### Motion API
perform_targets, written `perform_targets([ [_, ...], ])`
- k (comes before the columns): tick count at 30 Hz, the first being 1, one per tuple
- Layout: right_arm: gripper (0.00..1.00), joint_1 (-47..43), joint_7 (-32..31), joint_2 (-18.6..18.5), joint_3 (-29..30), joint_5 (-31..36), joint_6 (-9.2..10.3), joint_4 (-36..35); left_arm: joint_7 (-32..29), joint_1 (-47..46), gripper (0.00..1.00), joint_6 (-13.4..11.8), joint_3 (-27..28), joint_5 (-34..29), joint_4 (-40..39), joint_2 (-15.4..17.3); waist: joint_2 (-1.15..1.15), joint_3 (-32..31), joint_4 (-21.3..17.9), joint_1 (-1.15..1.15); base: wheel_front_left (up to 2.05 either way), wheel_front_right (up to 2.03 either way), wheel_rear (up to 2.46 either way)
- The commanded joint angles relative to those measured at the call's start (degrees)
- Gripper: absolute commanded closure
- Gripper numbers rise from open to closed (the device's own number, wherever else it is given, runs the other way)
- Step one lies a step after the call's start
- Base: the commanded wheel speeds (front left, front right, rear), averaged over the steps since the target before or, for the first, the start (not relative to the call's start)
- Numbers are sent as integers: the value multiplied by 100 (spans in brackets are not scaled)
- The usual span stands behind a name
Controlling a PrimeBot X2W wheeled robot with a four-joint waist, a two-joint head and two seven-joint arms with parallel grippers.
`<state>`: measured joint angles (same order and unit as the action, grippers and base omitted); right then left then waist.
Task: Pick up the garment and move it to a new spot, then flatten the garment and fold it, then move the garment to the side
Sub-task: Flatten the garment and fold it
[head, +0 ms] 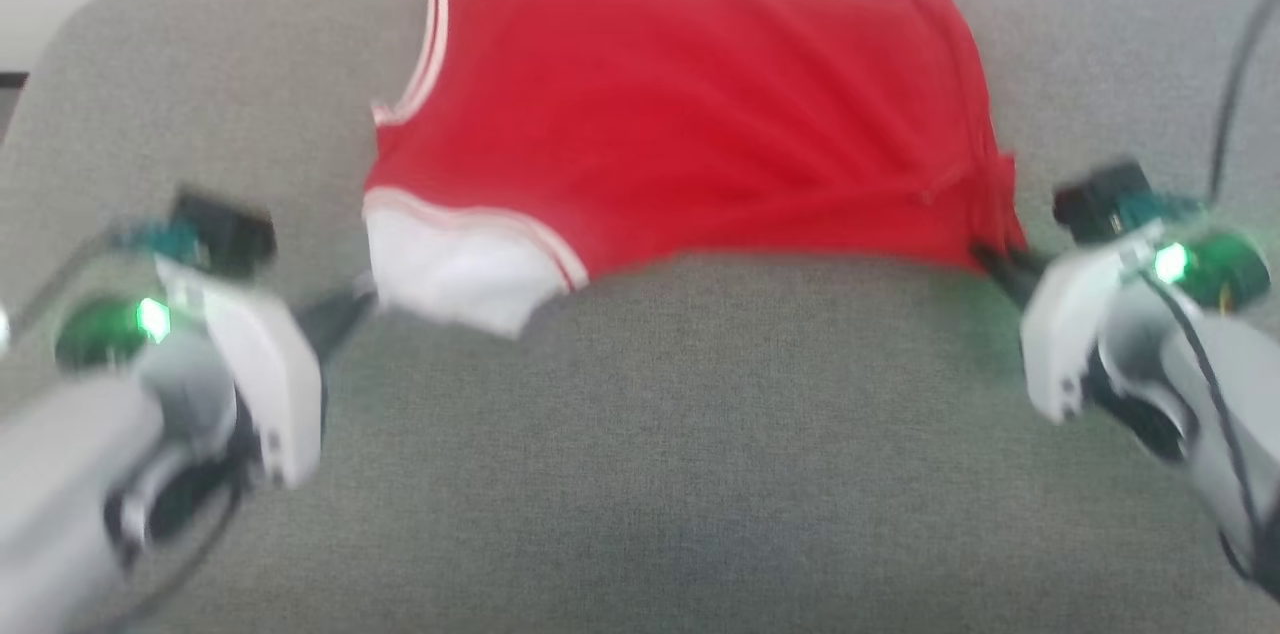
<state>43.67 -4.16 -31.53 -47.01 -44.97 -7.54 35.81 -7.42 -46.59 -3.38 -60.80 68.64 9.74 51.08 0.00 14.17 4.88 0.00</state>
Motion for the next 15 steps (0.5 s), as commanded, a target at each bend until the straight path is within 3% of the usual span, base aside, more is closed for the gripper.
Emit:
perform_targets([
  [1,100,-196,-44,-135,-25,-93,11,-170,61,198,100,-146,-16,78,-201,94,0,-63,-10,0,0,0,0],
  [7,100,-1198,-119,-635,43,-560,10,-984,187,1149,100,-869,-137,422,-1336,552,0,-168,-25,0,0,0,0],
  [15,100,-2254,-209,-1120,161,-903,10,-1706,169,1978,100,-1436,-356,808,-2116,897,0,-267,-22,0,0,0,0],
])
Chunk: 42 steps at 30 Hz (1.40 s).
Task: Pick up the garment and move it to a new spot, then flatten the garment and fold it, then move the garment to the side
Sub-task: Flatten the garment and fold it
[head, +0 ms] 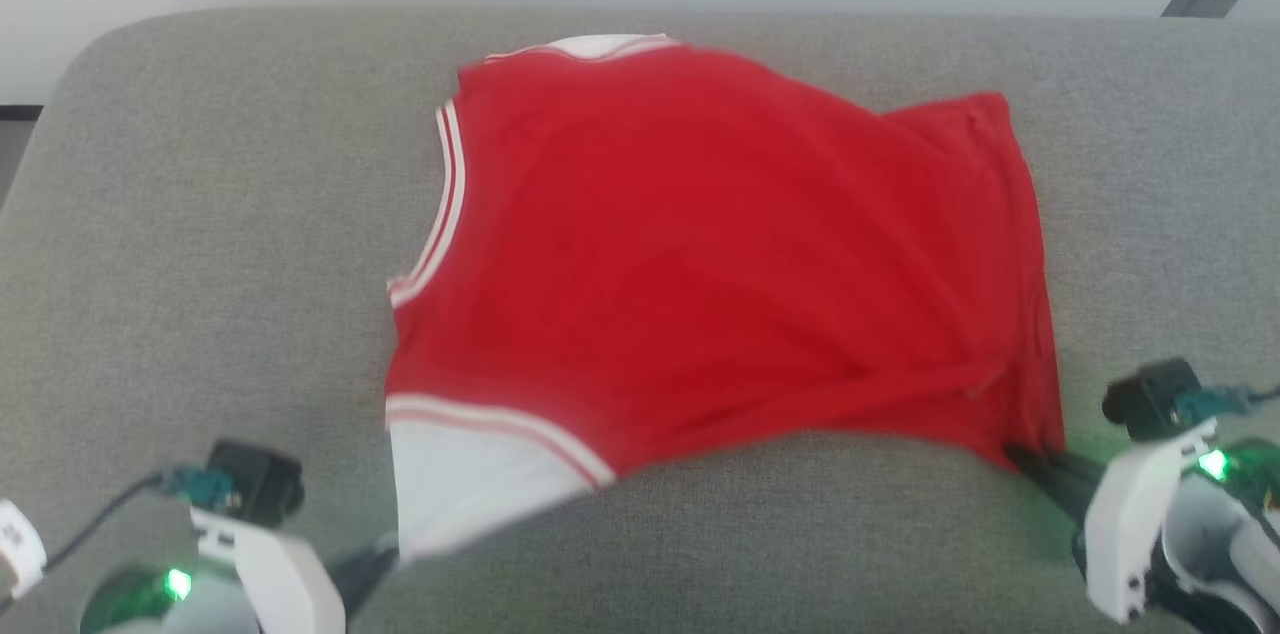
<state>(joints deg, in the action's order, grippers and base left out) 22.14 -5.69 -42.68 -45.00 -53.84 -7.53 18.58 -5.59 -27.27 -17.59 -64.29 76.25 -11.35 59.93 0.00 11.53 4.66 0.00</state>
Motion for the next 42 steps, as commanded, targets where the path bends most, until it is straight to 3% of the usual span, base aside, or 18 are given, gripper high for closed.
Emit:
perform_targets([
  [1,100,-217,-98,-70,-44,-47,9,-67,-47,149,100,-71,-45,117,-74,45,0,-16,-2,0,0,0,0],
  [11,100,-1046,-370,-530,66,-320,10,-716,-112,718,100,-546,-175,529,-568,308,0,-105,-36,0,0,0,0],
  [18,100,-1069,-166,-599,431,-355,9,-1139,130,255,100,-677,133,56,-899,693,0,-110,-76,0,0,0,0],
  [22,100,-863,-170,-572,685,-188,9,-1267,11,-269,100,-596,342,-377,-955,928,0,-75,-133,0,0,0,0],
  [29,100,-346,-305,-287,1025,209,10,-1119,-270,-1181,100,-68,562,-958,-483,804,0,81,-269,0,0,0,0],
  [42,100,689,-740,705,1174,1069,9,-46,-877,-2551,100,1464,360,-1467,2064,-603,0,593,-462,0,0,0,0],
])
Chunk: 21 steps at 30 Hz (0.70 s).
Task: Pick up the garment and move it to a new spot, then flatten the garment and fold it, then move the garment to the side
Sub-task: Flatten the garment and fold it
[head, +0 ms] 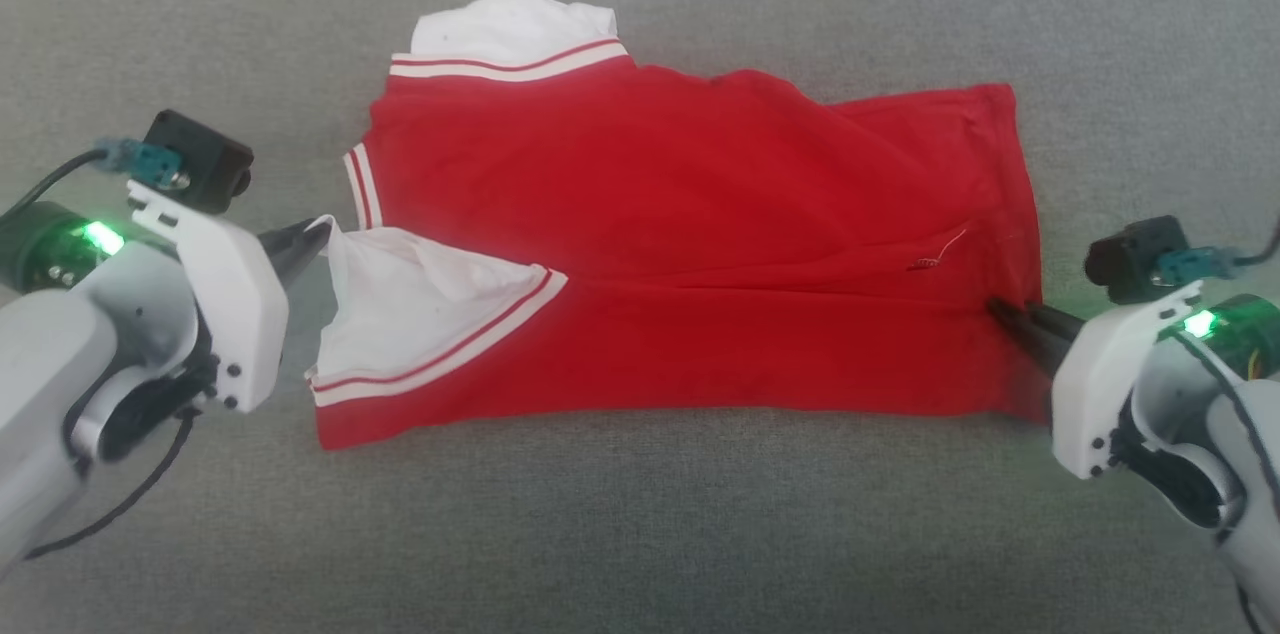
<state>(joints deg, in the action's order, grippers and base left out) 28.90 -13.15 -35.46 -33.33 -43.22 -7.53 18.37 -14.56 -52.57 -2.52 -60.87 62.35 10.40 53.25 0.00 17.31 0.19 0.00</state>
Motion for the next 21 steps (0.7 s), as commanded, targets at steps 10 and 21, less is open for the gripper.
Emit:
perform_targets([
  [10,100,269,-135,339,-205,95,10,480,-322,-117,100,654,-221,263,1751,-836,0,88,-133,0,0,0,0],
  [21,0,148,-184,305,62,91,9,387,-354,-18,0,818,-136,627,2224,-1032,0,-435,-92,0,0,0,0],
])
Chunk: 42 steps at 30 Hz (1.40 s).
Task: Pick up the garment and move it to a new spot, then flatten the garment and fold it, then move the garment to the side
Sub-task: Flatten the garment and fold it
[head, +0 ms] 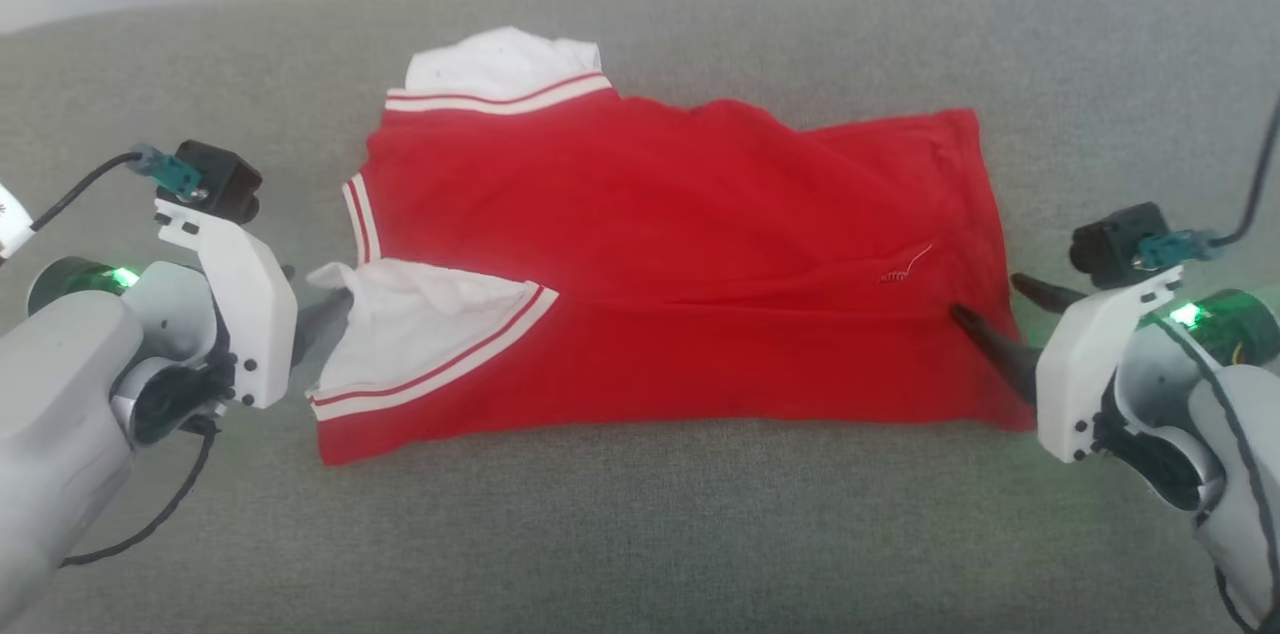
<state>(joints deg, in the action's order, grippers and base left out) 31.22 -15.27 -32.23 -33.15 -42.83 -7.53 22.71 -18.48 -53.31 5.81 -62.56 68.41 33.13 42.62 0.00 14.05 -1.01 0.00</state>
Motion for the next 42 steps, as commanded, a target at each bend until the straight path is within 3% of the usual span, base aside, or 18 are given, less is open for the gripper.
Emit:
perform_targets([
  [1,0,-119,54,-43,96,88,9,-104,28,86,0,-54,38,44,-98,67,0,-160,35,0,0,0,0],
  [9,0,-521,461,-45,766,533,9,-536,-63,419,0,-491,47,159,-944,476,0,-445,78,0,0,0,0],
  [11,0,-680,635,32,1036,759,9,-658,-99,589,0,-696,60,205,-1315,611,0,-497,79,0,0,0,0],
  [19,0,-1432,1270,666,2308,1760,10,-1178,-147,1326,0,-1653,59,544,-2850,1098,0,-536,48,0,0,0,0],
  [24,0,-1814,1435,1201,2954,2333,9,-1518,-179,1548,0,-2066,-10,544,-3254,1220,0,-486,-7,0,0,0,0],
  [29,0,-2106,1339,1599,3157,2629,9,-1816,-132,1596,0,-2175,13,617,-2972,1093,0,-393,-118,0,0,0,0],
  [35,0,-2330,1259,1940,3239,2709,9,-1970,-178,1525,0,-2021,39,766,-2266,824,0,-229,-283,0,0,0,0],
  [42,0,-2442,1048,2025,3232,2722,9,-1976,-449,1529,2,-1904,-61,936,-1381,444,0,-131,-387,0,0,0,0],
])
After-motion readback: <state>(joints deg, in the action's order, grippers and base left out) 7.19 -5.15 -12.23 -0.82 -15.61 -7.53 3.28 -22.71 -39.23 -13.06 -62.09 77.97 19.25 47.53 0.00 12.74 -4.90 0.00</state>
